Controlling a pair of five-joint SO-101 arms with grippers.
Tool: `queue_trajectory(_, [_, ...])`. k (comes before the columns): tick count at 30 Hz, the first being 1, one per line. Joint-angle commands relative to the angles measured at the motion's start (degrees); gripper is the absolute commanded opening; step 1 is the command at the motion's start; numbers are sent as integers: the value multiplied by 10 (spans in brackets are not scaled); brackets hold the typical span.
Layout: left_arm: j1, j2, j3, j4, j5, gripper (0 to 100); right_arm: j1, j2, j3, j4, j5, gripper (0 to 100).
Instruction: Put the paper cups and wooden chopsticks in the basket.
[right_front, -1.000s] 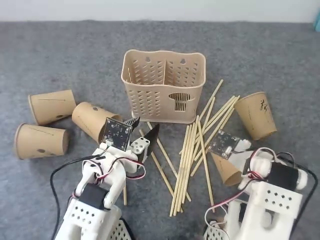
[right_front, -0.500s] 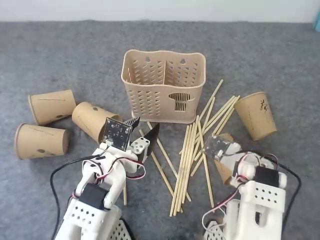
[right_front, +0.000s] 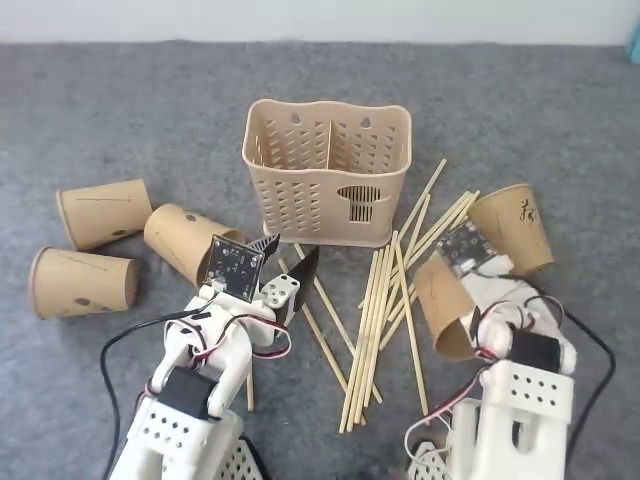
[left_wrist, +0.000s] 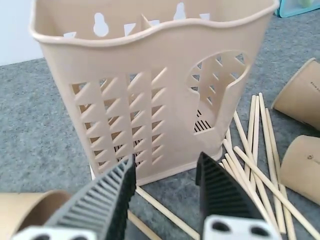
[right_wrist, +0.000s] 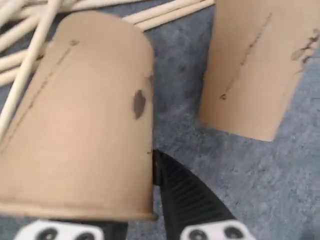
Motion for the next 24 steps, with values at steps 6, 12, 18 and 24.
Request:
queue_trajectory(6, [-3, 4, -1, -18, -4, 191, -29, 1, -236, 228, -59, 9])
queue_trajectory(12, [-3, 4, -1, -18, -4, 191, -42, 127, -407, 343, -112, 9])
queue_trajectory(18, [-3, 4, 0, -18, -15, 191, -39, 324, -621, 433, -182, 9])
queue_trajectory(24, [-3, 0, 10, -20, -35, 191, -41, 414, -809, 463, -260, 9])
